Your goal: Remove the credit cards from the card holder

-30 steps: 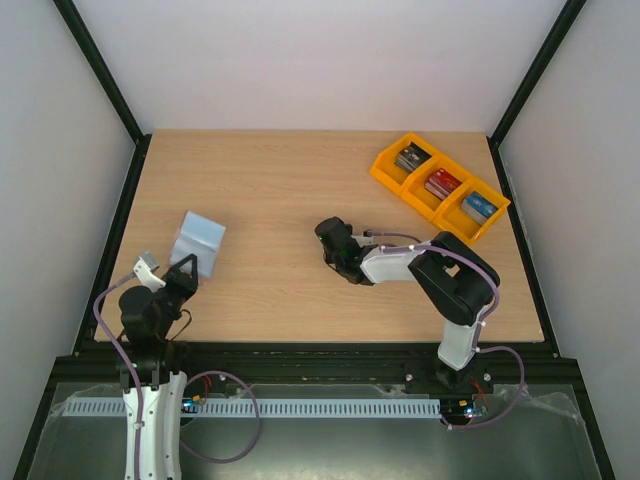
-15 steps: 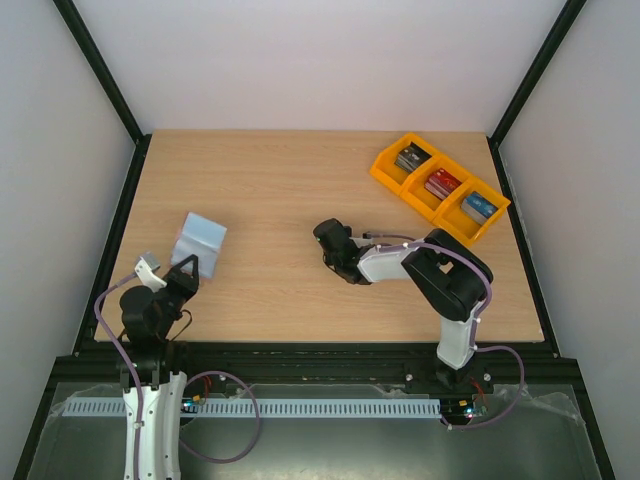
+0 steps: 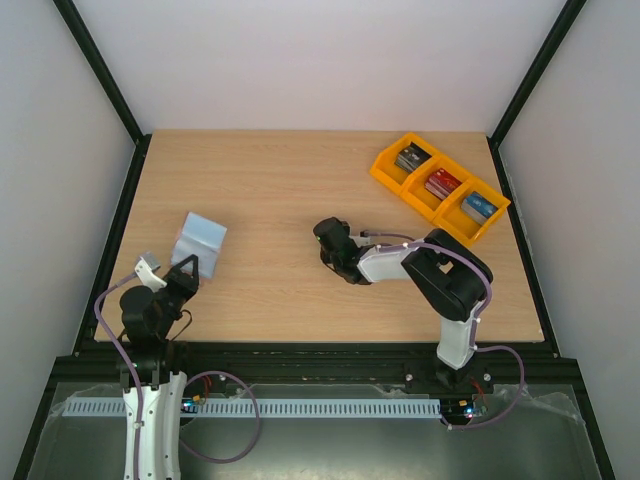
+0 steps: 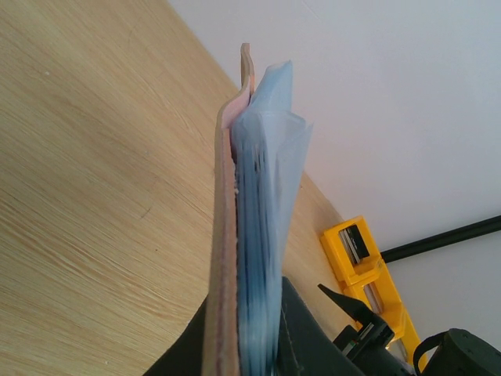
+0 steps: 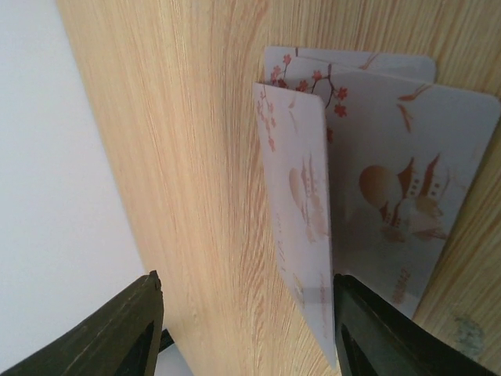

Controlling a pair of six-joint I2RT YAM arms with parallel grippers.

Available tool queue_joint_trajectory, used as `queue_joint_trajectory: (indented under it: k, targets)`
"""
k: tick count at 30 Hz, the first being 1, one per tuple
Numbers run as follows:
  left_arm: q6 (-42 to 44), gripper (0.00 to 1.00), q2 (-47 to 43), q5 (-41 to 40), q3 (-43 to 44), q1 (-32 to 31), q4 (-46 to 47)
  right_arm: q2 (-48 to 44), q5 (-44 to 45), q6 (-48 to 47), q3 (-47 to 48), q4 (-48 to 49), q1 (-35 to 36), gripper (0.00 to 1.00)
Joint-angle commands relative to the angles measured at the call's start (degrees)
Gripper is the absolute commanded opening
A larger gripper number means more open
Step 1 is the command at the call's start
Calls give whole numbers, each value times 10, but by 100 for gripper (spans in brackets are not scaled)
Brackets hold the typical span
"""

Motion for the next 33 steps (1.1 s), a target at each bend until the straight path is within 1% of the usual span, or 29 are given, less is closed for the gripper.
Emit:
queue_joint_trajectory:
  k: [1,3,5,6,7,9,13,16,18,21,23,24,25,27,29,31,33]
  targets:
    - [0,2,-13,5,-2,-1,14,3,1,136,12,19,6,61]
    - [1,2,-13,5,-2,-1,15,2,-5,132,18,26,5,66]
    - [0,2,-13,5,-2,-1,15,-3,-9,128,23,24,5,79]
    - [0,2,-13,5,-2,-1,16,-6,-9,126,25,22,5,91]
    - [0,2,-13,5,-2,-1,16,-10,-10,124,24,20,6,94]
    - [2,2,-13,5,-3,-1,16,-20,-9,122,23,16,5,96]
    - [2,2,-13,7,-3,1,19,-49,-7,113,11,12,5,96]
    - [3,2,-13,11,-4,2,26,-77,-8,64,20,-16,5,96]
    - [5,2,-13,17,-5,2,33,-96,13,-20,43,-28,5,95]
    - [13,2,-13,38,-5,2,54,-125,63,-181,78,-41,5,95]
    - [20,2,-12,57,-4,2,73,-145,92,-321,97,-19,5,95]
    - [23,2,-12,68,-3,2,82,-154,86,-422,113,5,5,95]
    - [26,2,-12,81,-2,2,93,-162,62,-526,132,29,5,95]
    - [32,2,-11,109,0,2,119,-171,-33,-704,173,59,5,94]
    - [39,2,-11,132,5,3,147,-182,-158,-834,197,84,5,93]
    - [42,2,-6,160,13,3,174,-190,-285,-923,210,87,5,93]
    - [51,2,6,202,26,3,203,-191,-418,-967,226,65,5,94]
